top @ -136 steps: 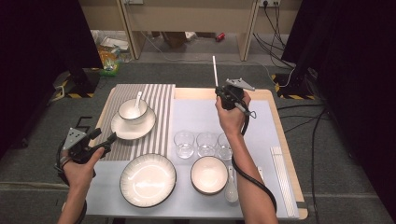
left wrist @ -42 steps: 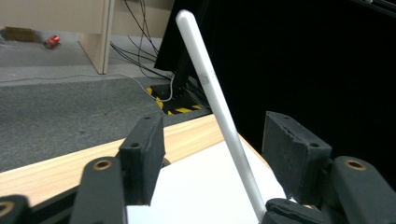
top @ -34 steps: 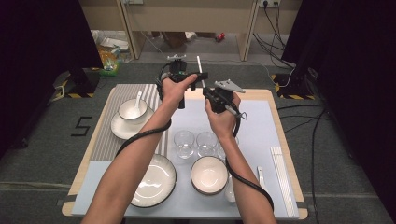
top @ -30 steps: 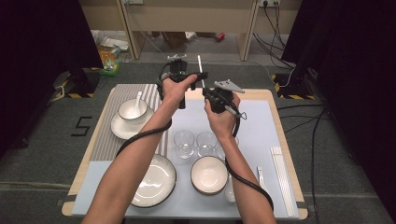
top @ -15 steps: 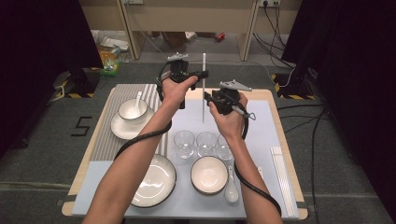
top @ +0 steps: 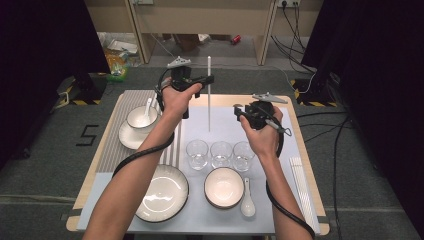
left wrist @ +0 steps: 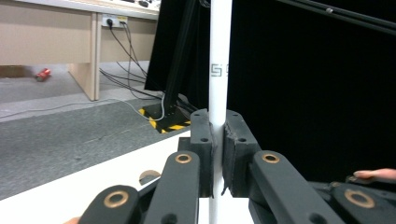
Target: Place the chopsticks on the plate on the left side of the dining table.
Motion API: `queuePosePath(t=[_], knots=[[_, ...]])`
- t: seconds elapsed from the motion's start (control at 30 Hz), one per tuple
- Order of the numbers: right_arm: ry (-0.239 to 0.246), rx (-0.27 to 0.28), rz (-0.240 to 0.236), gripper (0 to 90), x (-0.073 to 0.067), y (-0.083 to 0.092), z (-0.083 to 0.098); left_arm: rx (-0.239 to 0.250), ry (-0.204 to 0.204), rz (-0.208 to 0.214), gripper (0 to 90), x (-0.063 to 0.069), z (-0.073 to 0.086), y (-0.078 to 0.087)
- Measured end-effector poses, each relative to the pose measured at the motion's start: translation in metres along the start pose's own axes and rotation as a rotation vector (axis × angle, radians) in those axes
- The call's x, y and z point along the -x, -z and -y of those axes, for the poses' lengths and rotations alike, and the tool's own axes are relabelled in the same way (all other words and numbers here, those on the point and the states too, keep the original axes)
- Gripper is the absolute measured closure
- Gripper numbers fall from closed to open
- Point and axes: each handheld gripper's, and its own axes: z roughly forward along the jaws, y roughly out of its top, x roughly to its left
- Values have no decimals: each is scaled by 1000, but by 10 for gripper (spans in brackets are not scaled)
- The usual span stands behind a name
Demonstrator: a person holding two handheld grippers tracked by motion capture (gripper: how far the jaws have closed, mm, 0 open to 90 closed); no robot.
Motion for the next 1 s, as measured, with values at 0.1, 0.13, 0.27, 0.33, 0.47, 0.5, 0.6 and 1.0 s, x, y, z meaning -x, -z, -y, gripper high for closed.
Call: queuePosePath(t=[0.1, 0.13, 0.27, 0.33, 0.47, 0.5, 0.6, 1.0], knots=[[-13, -1, 12, 551, 6, 6, 3, 5, -9, -6, 833, -1, 0, 7], [-18, -1, 20, 551, 8, 7, 4, 4, -15, -9, 833, -1, 0, 9], [-46, -5, 28, 553, 16, 12, 9, 10, -32, -24, 833, -3, 0, 19], [-64, -7, 31, 556, 21, 15, 11, 14, -47, -32, 834, -5, 1, 24], [-84, -13, 51, 557, 29, 20, 16, 16, -45, -43, 834, -9, 3, 32], [-87, -13, 55, 557, 31, 21, 18, 17, -46, -45, 834, -10, 4, 34], [-102, -14, 59, 558, 37, 22, 24, 15, -50, -49, 833, -12, 6, 39], [-120, -16, 97, 558, 48, 33, 47, 32, -89, -69, 834, -9, 5, 56]])
